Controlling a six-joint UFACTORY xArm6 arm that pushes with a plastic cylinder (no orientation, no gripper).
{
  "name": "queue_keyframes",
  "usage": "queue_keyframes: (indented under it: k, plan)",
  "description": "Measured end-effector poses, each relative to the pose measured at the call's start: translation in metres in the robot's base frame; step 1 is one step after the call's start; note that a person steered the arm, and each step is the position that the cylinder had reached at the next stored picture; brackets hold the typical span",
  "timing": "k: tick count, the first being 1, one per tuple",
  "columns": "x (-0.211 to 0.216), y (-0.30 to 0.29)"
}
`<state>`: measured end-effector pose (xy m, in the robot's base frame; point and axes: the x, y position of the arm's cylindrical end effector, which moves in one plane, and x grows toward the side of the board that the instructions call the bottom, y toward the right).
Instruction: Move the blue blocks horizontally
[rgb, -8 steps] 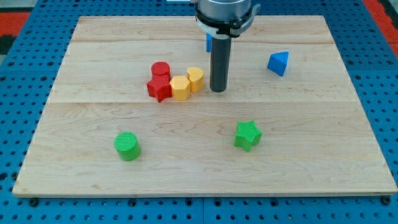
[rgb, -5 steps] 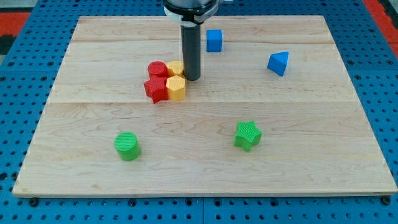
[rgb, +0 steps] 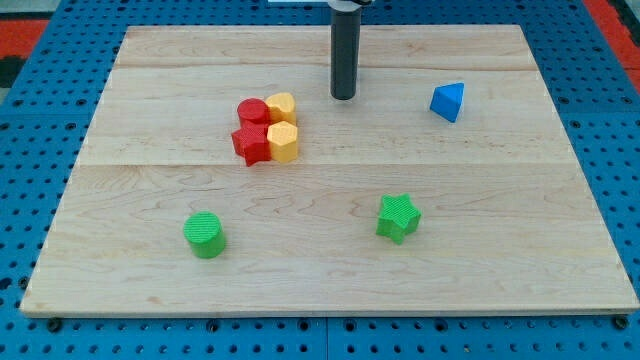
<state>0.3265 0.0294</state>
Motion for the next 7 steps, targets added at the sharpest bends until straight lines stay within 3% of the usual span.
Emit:
queue_keyframes:
  k: [1,4,5,6,7]
  plan:
    - [-0.004,0.010]
    - [-0.010,-0.036]
    - [-0.037,-0.052]
    - [-0.062,-0.043]
    - [-0.070,0.011]
